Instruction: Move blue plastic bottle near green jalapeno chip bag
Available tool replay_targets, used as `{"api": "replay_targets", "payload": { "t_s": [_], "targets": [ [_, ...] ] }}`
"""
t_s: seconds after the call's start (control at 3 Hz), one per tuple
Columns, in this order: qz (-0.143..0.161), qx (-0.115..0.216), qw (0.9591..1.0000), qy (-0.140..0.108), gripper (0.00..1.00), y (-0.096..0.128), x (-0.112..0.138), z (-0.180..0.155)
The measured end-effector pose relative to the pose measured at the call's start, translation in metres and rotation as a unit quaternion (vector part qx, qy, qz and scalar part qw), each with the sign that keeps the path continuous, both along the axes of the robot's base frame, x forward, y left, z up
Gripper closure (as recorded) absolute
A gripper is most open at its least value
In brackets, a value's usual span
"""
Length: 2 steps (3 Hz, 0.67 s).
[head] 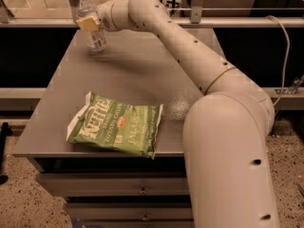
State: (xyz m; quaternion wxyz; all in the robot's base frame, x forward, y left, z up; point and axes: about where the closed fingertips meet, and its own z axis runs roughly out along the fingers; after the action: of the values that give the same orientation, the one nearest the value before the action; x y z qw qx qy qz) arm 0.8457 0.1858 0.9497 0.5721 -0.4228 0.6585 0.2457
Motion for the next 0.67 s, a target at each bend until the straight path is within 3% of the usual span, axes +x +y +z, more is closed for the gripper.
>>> {"api": "replay_targets", "payload": {
  "t_s": [0.33,0.67],
  "targets": [
    [0.009,-0.001,0.9999,-0.005,1.0,-0.03,-0.031,0.006],
    [0.016,-0.005,0.9998,-0.009,1.0,-0.064,-0.07,0.009]
  ]
}}
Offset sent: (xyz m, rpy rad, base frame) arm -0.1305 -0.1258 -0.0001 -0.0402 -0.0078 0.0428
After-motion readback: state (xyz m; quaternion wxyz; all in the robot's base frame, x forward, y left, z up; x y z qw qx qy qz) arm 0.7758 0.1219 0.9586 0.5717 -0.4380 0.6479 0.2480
